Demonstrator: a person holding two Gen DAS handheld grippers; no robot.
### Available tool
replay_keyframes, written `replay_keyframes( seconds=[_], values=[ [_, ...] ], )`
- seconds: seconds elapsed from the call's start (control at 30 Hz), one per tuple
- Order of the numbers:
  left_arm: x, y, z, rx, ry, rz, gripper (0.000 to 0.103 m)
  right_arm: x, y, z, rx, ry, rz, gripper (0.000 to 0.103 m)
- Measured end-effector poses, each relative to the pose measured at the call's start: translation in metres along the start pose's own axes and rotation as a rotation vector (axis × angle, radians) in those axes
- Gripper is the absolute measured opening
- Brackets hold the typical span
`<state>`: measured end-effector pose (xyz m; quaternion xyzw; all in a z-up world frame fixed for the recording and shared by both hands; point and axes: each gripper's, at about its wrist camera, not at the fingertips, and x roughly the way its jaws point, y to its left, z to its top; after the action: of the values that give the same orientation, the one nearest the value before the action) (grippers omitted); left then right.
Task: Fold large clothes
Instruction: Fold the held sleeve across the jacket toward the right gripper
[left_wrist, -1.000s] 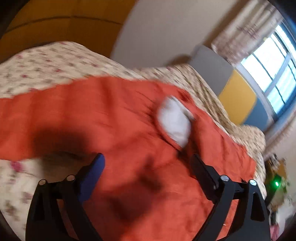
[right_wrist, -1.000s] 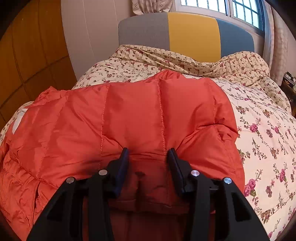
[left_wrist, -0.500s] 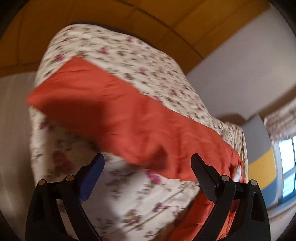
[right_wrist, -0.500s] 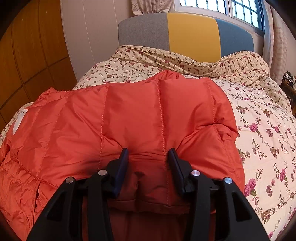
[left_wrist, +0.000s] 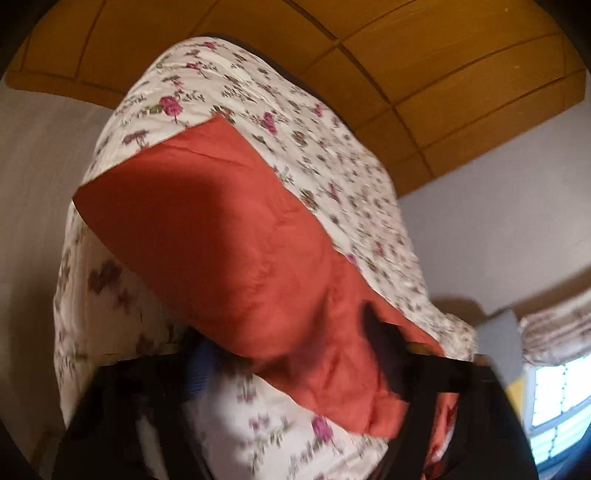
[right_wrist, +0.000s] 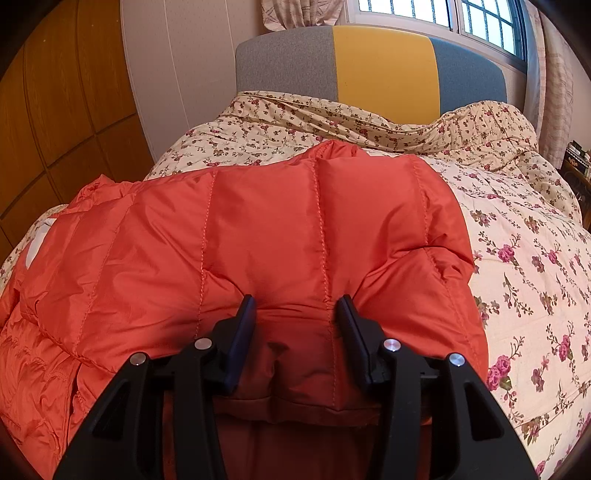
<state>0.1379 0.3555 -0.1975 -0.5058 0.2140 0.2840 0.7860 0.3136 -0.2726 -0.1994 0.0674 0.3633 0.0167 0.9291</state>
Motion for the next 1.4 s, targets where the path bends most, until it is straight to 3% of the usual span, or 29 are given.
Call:
replay_keyframes(
  seconds=[0.03, 0.07, 0.13, 0.27, 0.4, 0.7, 0.77, 1.07, 1.4],
  values=[
    [0.005, -0.002, 0.002, 0.001, 0.007, 0.028, 0.027, 0.0, 0.0, 0.0, 0.0, 0.0, 0.0, 0.046],
    [0.008, -0.008, 0.004, 0.001, 0.012, 0.056, 0.024, 0.0, -0.001, 0.0, 0.001, 0.0, 0.002, 0.046],
    [0.002, -0.023, 0.003, 0.024, -0.024, 0.033, 0.023, 0.0, 0.0, 0.0, 0.002, 0.0, 0.001, 0.046],
    [-0.025, -0.086, -0.013, 0.248, -0.143, -0.071, 0.023, 0.0, -0.001, 0.0, 0.003, 0.0, 0.003, 0.046],
    [-0.042, -0.141, -0.047, 0.417, -0.16, -0.186, 0.024, 0.0, -0.001, 0.001, 0.003, 0.0, 0.002, 0.046],
    [-0.069, -0.241, -0.177, 0.922, -0.159, -0.397, 0.024, 0.0, -0.001, 0.001, 0.003, 0.0, 0.004, 0.046],
    [-0.069, -0.255, -0.204, 0.992, -0.155, -0.426, 0.024, 0.0, -0.001, 0.001, 0.005, -0.001, 0.005, 0.046],
    [-0.06, -0.291, -0.308, 1.254, -0.085, -0.527, 0.024, 0.001, -0.002, 0.0, 0.006, -0.001, 0.008, 0.047],
    [-0.045, -0.288, -0.399, 1.501, 0.044, -0.566, 0.023, 0.003, -0.001, 0.001, 0.016, -0.002, 0.019, 0.047]
  ],
)
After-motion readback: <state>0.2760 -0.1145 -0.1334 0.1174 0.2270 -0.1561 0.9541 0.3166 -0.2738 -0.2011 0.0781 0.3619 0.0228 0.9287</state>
